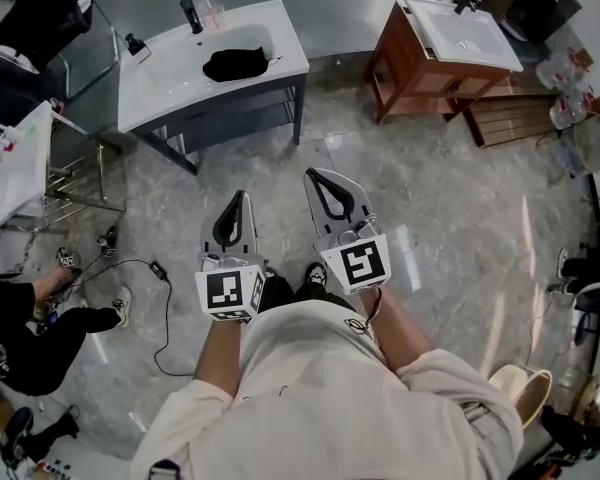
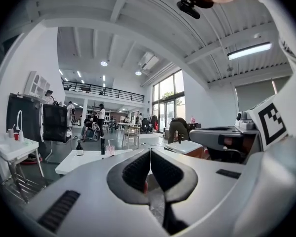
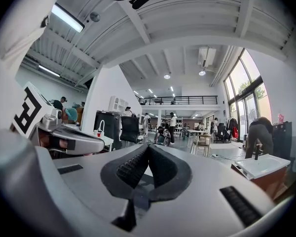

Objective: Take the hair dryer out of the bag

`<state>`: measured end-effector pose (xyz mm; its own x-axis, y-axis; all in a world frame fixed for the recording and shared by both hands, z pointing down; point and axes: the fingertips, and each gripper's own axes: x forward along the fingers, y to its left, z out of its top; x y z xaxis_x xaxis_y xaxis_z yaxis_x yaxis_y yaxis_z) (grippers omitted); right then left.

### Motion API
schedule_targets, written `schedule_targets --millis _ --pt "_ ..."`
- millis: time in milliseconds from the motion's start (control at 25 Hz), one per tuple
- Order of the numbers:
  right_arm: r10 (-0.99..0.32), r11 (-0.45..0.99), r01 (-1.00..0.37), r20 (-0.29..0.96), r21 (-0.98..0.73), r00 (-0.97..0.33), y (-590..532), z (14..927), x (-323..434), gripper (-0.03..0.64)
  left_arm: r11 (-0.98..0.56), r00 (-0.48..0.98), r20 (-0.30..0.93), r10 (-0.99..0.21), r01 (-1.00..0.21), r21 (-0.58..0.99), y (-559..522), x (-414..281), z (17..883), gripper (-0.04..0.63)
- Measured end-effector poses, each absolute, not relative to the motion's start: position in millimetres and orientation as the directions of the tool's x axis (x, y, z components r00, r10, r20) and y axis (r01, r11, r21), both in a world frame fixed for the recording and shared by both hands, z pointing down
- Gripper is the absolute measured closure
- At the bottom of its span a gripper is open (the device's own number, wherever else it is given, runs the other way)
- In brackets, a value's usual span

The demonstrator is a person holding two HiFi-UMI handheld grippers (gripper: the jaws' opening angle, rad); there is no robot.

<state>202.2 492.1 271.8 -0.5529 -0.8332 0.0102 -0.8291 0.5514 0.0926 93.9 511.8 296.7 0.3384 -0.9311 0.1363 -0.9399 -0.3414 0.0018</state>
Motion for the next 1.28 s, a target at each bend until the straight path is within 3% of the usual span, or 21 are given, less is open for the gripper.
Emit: schedule_targets --millis 320,480,840,1280 --pt "-0.826 0.563 -0.817 0.045 0.126 -0.562 490.2 277.5 192.1 0.609 -0.369 0.365 0.137 -0.921 -0.930 -0.005 505.6 90.6 298.5 0.575" --pt "-0.831 0.556 -0.822 0.052 0.119 -0.554 488.3 276.3 185.0 0.587 -0.390 0.387 0.133 -0.913 -0.921 0.000 501.8 85.5 296.9 0.515" --pt "-0.836 0.545 -0.824 0.173 0.151 -0.521 484.3 301.3 162.5 0.563 -0.390 0.392 0.183 -0.902 -0.920 0.048 500.6 30.9 318.3 0.518" --pt "-0.834 0.544 -0.819 0.226 0.181 -0.503 444.2 311.9 105.0 0.561 -0.365 0.377 0.187 -0.907 -0.926 0.100 469.0 -40.6 341.1 0.526"
